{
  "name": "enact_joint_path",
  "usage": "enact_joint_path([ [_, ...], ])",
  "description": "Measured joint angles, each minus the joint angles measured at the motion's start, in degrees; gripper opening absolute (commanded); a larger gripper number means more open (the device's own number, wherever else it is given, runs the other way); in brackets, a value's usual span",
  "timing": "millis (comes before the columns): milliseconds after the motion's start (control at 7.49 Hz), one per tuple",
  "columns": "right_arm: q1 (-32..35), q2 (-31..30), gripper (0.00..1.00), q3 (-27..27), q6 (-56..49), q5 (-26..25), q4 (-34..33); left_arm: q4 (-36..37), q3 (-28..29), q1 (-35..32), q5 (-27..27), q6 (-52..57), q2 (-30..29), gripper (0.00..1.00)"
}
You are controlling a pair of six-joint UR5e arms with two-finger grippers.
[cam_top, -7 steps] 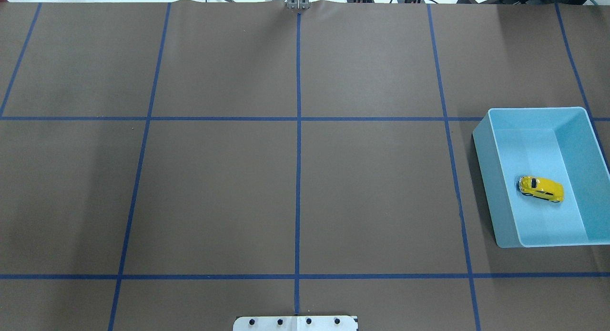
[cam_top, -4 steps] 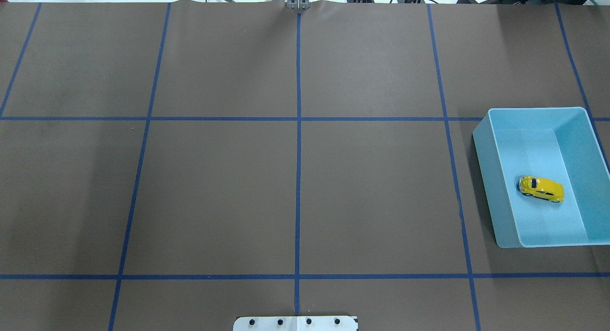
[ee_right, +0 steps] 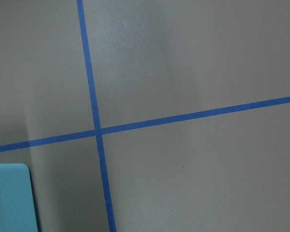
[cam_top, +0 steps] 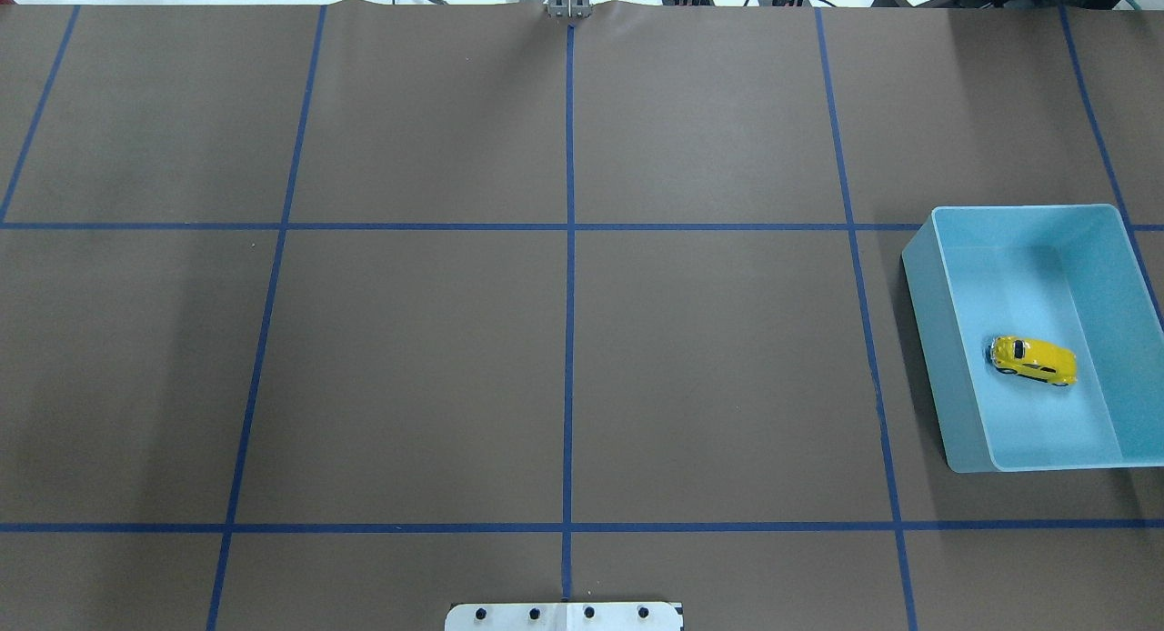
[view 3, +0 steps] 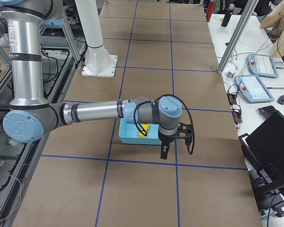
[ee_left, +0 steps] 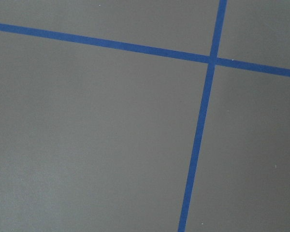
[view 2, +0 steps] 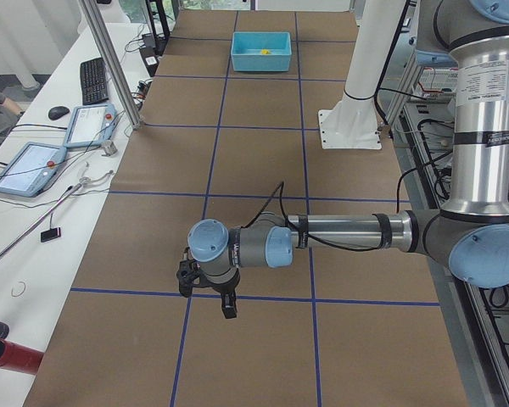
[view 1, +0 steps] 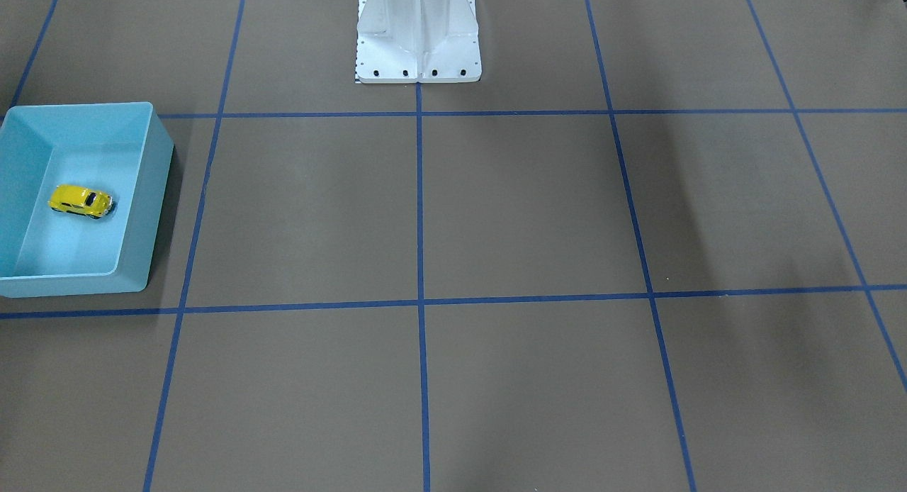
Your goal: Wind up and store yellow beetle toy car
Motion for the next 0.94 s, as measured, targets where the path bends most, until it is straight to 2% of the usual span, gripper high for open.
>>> enact_joint_path([
  [935,-0.1,-1.34,1.0,0.3,0.59,-0.26,-0.02,0.0,-0.02,-0.04,0.0,0.0,0.09,1.0],
])
